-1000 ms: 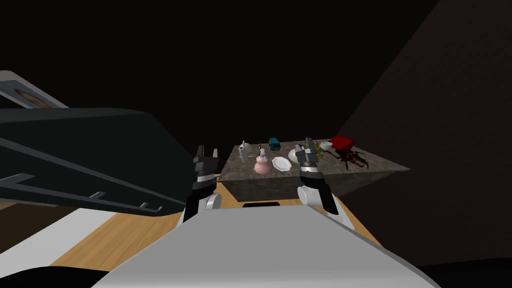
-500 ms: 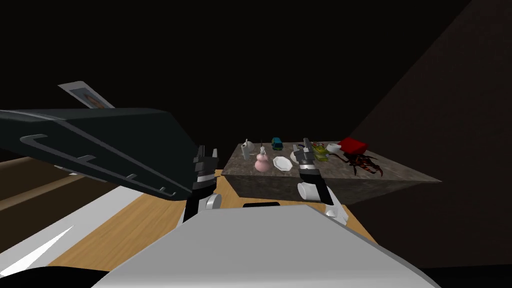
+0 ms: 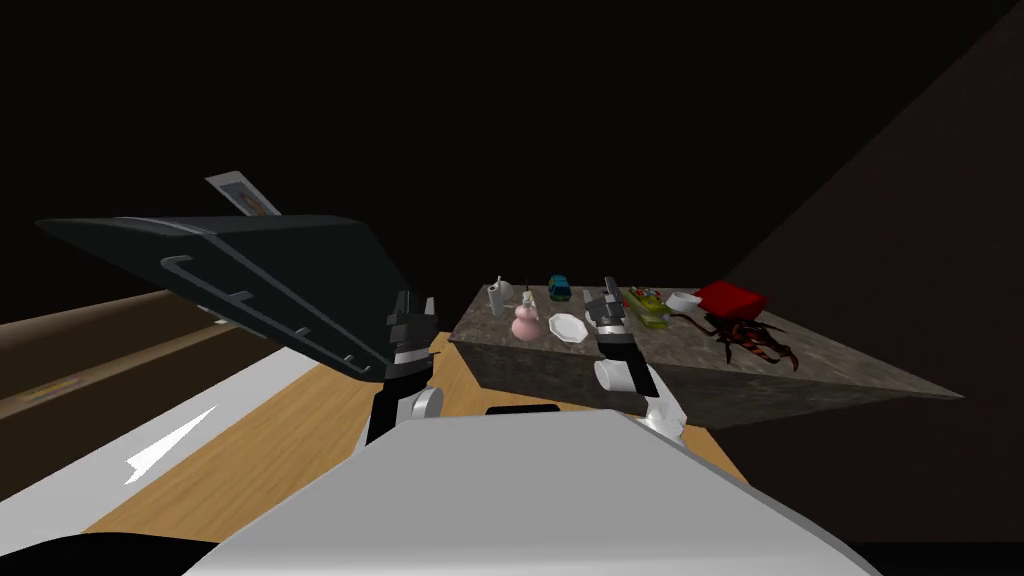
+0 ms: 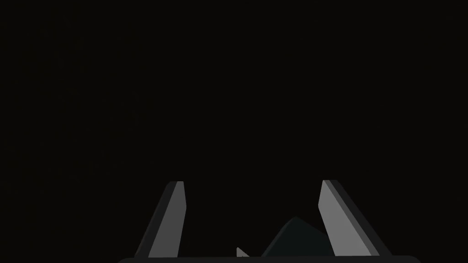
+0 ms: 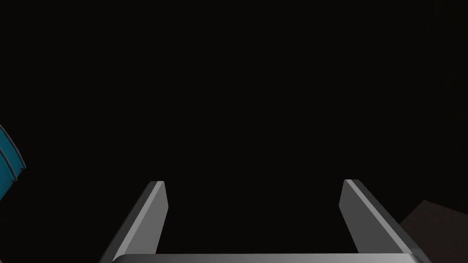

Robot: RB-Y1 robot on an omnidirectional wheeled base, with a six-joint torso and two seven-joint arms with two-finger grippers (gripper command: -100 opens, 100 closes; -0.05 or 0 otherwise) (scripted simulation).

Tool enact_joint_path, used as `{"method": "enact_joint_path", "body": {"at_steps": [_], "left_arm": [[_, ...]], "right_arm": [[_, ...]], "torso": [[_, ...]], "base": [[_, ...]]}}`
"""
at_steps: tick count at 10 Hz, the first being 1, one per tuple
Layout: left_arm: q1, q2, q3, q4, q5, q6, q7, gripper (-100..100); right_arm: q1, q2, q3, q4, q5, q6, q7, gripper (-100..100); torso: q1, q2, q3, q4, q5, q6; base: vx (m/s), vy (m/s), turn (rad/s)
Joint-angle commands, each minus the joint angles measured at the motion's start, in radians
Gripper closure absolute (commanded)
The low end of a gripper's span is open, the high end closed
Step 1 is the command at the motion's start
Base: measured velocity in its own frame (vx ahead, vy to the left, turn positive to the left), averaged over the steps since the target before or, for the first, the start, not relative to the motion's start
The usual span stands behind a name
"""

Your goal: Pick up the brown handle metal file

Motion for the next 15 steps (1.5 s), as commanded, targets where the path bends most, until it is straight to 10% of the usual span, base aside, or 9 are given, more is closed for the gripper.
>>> {"method": "enact_joint_path", "body": {"at_steps": [1,15], "left_arm": [[0.0,0.0,0.0,0.0,0.0,0.0,0.0,0],[0.0,0.0,0.0,0.0,0.0,0.0,0.0,0]], "right_arm": [[-0.037,-0.019,-0.01,0.05,-0.01,0.003,-0.05,-100],[-0.263,-0.138,-0.024,0.375,-0.087,0.013,-0.42,-100]], "torso": [[0.0,0.0,0.0,0.0,0.0,0.0],[-0.002,0.001,0.0,0.0,0.0,-0.001]], "base": [[-0.04,-0.072,0.186],[-0.054,-0.073,0.208]]}}
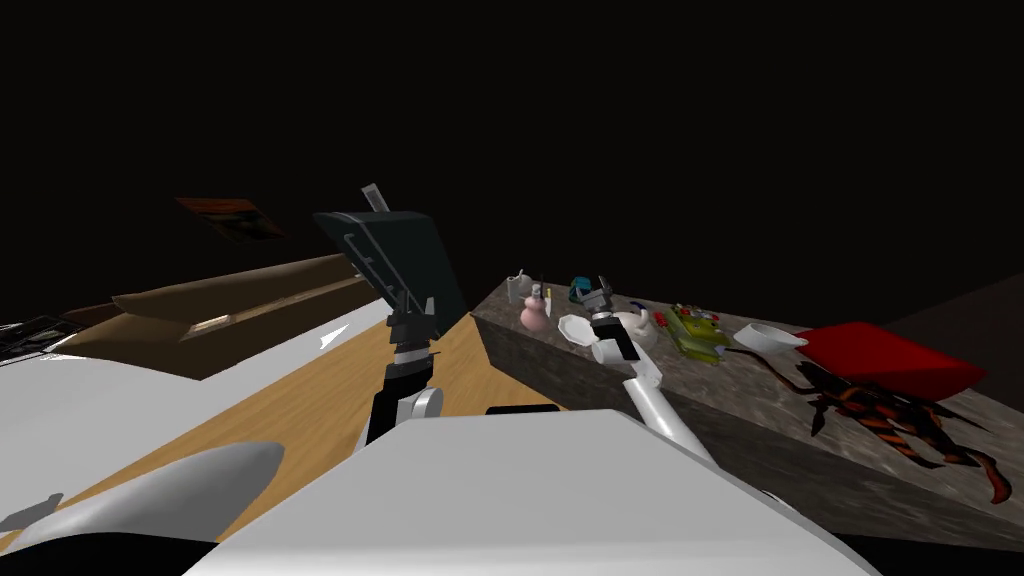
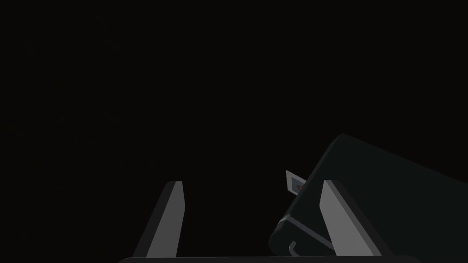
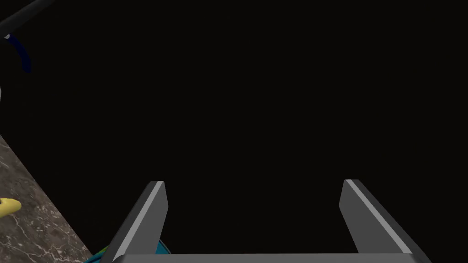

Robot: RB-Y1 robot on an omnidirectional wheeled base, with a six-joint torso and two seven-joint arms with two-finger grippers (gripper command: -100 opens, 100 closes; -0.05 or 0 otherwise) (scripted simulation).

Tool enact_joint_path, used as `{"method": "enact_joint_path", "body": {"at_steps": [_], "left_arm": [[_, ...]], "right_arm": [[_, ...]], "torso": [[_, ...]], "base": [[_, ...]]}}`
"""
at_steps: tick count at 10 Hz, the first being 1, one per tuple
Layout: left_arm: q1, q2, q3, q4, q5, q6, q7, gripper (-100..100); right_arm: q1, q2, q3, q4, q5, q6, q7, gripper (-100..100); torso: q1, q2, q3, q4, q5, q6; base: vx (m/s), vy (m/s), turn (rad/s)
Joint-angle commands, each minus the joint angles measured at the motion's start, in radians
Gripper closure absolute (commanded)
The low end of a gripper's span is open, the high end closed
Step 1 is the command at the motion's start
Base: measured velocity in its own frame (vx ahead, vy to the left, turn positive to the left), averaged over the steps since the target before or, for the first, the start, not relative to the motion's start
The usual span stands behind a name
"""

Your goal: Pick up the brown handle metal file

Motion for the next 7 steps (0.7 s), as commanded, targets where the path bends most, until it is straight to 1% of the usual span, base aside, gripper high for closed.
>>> {"method": "enact_joint_path", "body": {"at_steps": [1,2,3,4,5,6,7], "left_arm": [[0.0,0.0,0.0,0.0,0.0,0.0,0.0,0],[0.0,0.0,0.0,0.0,0.0,0.0,0.0,0],[0.0,0.0,0.0,0.0,0.0,0.0,0.0,0],[0.0,0.0,0.0,0.0,0.0,0.0,0.0,0],[0.0,0.0,0.0,0.0,0.0,0.0,0.0,0],[0.0,0.0,0.0,0.0,0.0,0.0,0.0,0],[0.0,0.0,0.0,0.0,0.0,0.0,0.0,0]], "right_arm": [[-0.047,-0.024,0.003,0.05,-0.018,0.007,-0.05,-100],[-0.047,-0.024,0.003,0.073,-0.018,0.007,-0.078,-100],[-0.047,-0.024,0.003,0.073,-0.018,0.007,-0.088,-100],[-0.087,-0.045,0.009,0.122,-0.035,0.013,-0.128,-100],[-0.087,-0.045,0.009,0.132,-0.035,0.013,-0.152,-100],[-0.127,-0.066,0.016,0.165,-0.052,0.019,-0.183,-100],[-0.127,-0.066,0.016,0.192,-0.052,0.019,-0.211,-100]], "torso": [[0.0,0.0,0.0,0.0,0.0,0.0],[-0.001,0.0,0.0,0.0,0.0,-0.002],[-0.001,-0.001,0.0,0.0,0.0,0.0],[0.002,-0.002,-0.001,0.0,0.0,0.001],[0.002,-0.002,-0.001,0.0,0.0,-0.001],[0.001,-0.002,-0.001,0.0,0.0,0.0],[-0.001,-0.001,0.0,0.0,0.0,-0.001]], "base": [[-0.066,-0.103,0.402],[-0.058,-0.103,0.184],[-0.024,-0.047,-0.065],[-0.047,-0.054,0.27],[-0.055,-0.073,0.258],[-0.072,-0.103,0.315],[-0.072,-0.098,0.173]]}}
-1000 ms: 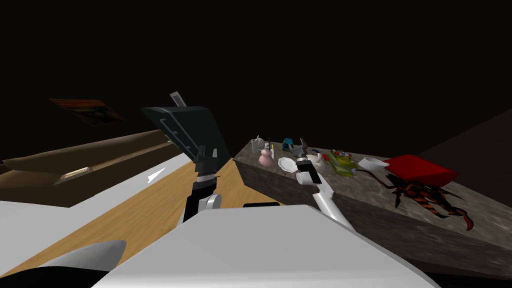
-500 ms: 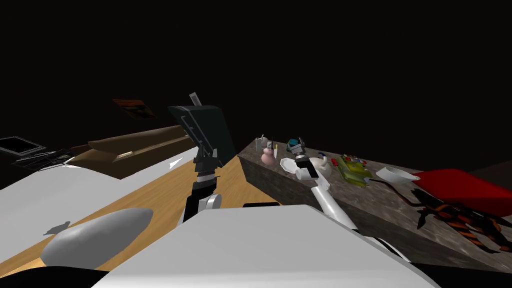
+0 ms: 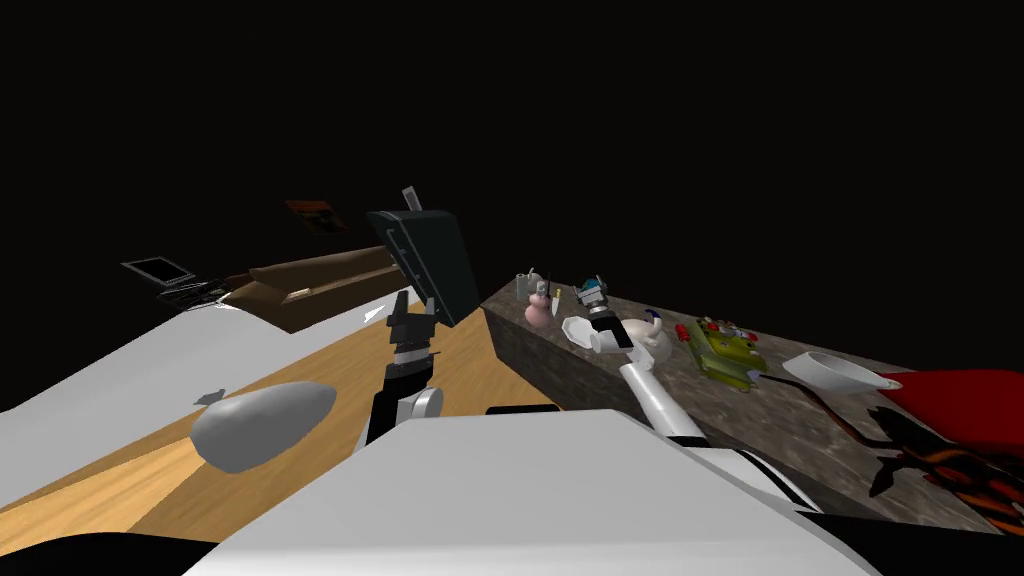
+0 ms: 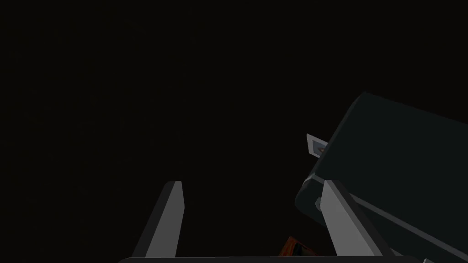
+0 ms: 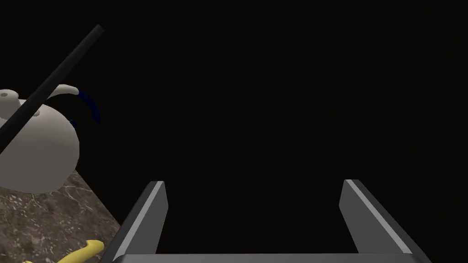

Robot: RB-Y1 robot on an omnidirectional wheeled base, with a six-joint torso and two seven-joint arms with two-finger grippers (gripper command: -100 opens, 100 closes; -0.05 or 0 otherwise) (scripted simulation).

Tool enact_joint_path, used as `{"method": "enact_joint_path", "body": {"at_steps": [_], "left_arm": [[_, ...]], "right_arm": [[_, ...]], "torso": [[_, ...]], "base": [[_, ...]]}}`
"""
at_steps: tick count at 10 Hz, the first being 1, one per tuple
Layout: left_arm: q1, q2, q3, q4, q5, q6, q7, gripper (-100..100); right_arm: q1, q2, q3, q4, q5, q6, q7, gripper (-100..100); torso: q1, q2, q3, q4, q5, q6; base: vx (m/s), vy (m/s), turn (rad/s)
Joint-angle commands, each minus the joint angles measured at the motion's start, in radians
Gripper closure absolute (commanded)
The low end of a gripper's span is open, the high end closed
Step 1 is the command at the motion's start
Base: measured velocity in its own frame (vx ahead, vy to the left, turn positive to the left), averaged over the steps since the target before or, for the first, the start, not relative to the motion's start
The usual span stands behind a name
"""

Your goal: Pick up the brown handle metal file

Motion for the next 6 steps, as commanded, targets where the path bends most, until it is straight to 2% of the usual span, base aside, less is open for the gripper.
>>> {"method": "enact_joint_path", "body": {"at_steps": [1,2,3,4,5,6], "left_arm": [[0.0,0.0,0.0,0.0,0.0,0.0,0.0,0],[0.0,0.0,0.0,0.0,0.0,0.0,0.0,0],[0.0,0.0,0.0,0.0,0.0,0.0,0.0,0],[0.0,0.0,0.0,0.0,0.0,0.0,0.0,0],[0.0,0.0,0.0,0.0,0.0,0.0,0.0,0],[0.0,0.0,0.0,0.0,0.0,0.0,0.0,0]], "right_arm": [[-0.045,-0.027,0.01,0.05,-0.021,0.005,-0.05,-100],[-0.045,-0.027,0.01,0.081,-0.021,0.005,-0.078,-100],[-0.045,-0.027,0.01,0.081,-0.021,0.005,-0.089,-100],[-0.084,-0.046,0.021,0.129,-0.04,0.013,-0.125,-100],[-0.084,-0.046,0.021,0.14,-0.04,0.013,-0.15,-100],[-0.123,-0.064,0.033,0.181,-0.059,0.021,-0.178,-100]], "torso": [[0.0,0.0,0.0,0.0,0.0,0.0],[0.0,0.0,0.0,0.0,0.0,-0.001],[0.0,0.0,0.0,0.0,0.0,0.0],[0.003,-0.002,-0.001,0.0,0.001,0.001],[0.003,-0.002,-0.001,0.0,0.001,-0.001],[0.001,-0.001,-0.001,0.0,0.0,0.0]], "base": [[-0.082,-0.097,0.39],[-0.071,-0.091,0.194],[-0.035,-0.04,-0.044],[-0.055,-0.051,0.338],[-0.062,-0.077,0.204],[-0.079,-0.096,0.321]]}}
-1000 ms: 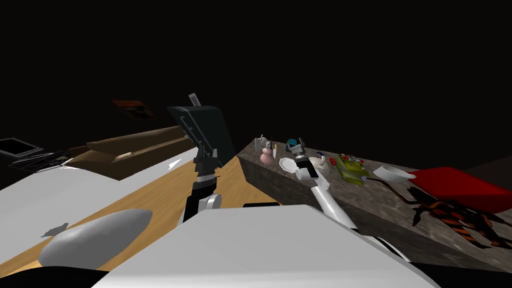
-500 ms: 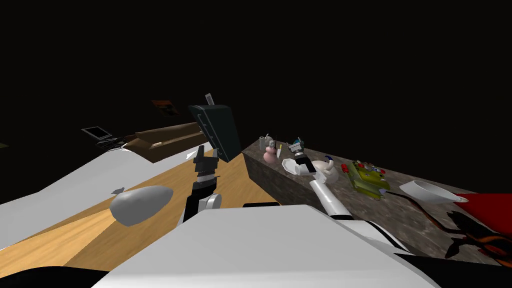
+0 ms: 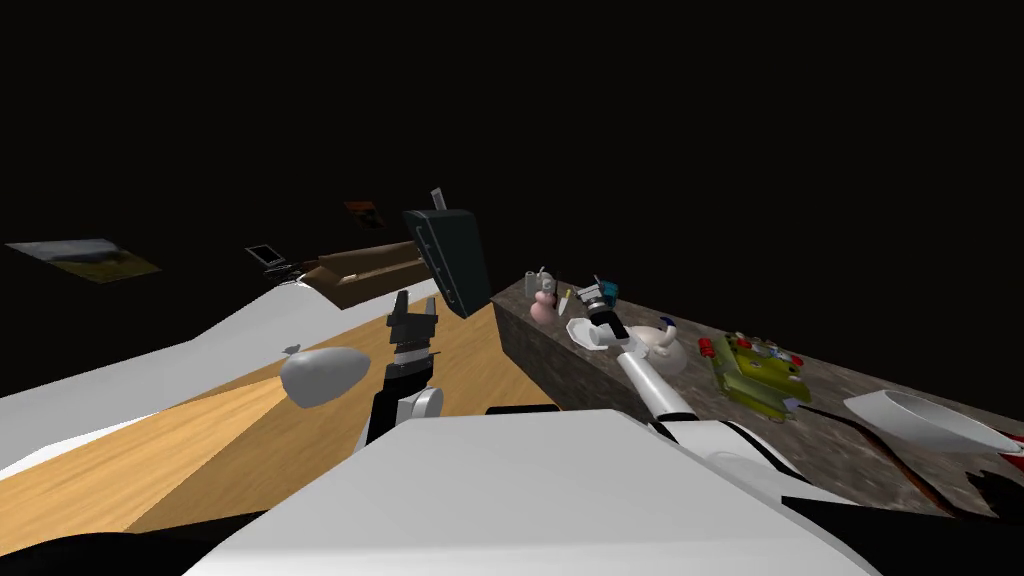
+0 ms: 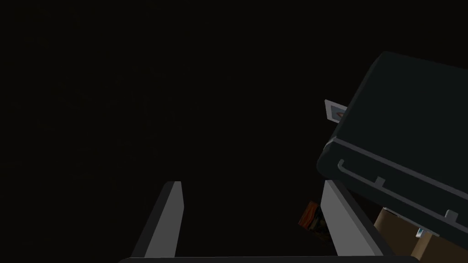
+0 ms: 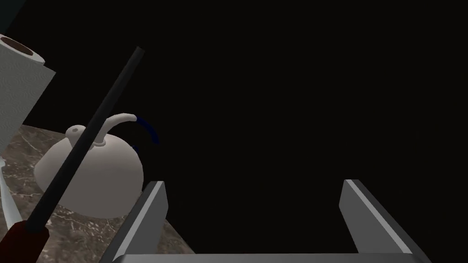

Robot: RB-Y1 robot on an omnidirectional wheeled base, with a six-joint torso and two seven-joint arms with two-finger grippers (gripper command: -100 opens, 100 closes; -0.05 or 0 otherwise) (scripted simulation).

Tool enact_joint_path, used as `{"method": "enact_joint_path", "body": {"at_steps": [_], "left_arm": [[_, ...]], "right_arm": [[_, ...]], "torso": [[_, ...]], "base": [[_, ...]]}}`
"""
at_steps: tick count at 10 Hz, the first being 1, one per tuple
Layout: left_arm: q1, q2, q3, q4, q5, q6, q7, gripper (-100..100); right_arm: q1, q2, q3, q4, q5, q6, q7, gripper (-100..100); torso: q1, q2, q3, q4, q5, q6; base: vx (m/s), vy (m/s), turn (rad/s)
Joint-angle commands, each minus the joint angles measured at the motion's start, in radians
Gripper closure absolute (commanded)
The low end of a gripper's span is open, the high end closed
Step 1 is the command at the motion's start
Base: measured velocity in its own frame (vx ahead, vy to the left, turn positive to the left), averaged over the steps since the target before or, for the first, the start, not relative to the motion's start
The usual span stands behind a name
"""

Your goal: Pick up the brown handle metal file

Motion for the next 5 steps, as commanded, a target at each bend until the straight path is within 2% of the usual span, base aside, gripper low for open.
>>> {"method": "enact_joint_path", "body": {"at_steps": [1,2,3,4,5], "left_arm": [[0.0,0.0,0.0,0.0,0.0,0.0,0.0,0],[0.0,0.0,0.0,0.0,0.0,0.0,0.0,0],[0.0,0.0,0.0,0.0,0.0,0.0,0.0,0],[0.0,0.0,0.0,0.0,0.0,0.0,0.0,0],[0.0,0.0,0.0,0.0,0.0,0.0,0.0,0]], "right_arm": [[-0.014,-0.011,0.005,0.034,-0.01,0.006,-0.05,-100],[-0.052,-0.026,0.019,0.071,-0.029,0.016,-0.079,-100],[-0.052,-0.026,0.019,0.091,-0.029,0.016,-0.109,-100],[-0.089,-0.041,0.034,0.137,-0.049,0.025,-0.14,-100],[-0.089,-0.041,0.034,0.147,-0.049,0.025,-0.167,-100]], "torso": [[0.0,0.0,0.0,0.0,0.0,0.0],[0.0,0.0,0.0,0.0,0.0,0.001],[-0.001,0.002,0.001,0.0,0.0,0.0],[0.0,0.001,0.001,0.0,0.0,0.001],[0.0,0.001,0.0,0.0,0.0,0.0]], "base": [[-0.079,-0.091,0.175],[-0.109,-0.095,0.296],[-0.088,-0.089,0.212],[-0.091,-0.094,0.363],[-0.067,-0.083,0.188]]}}
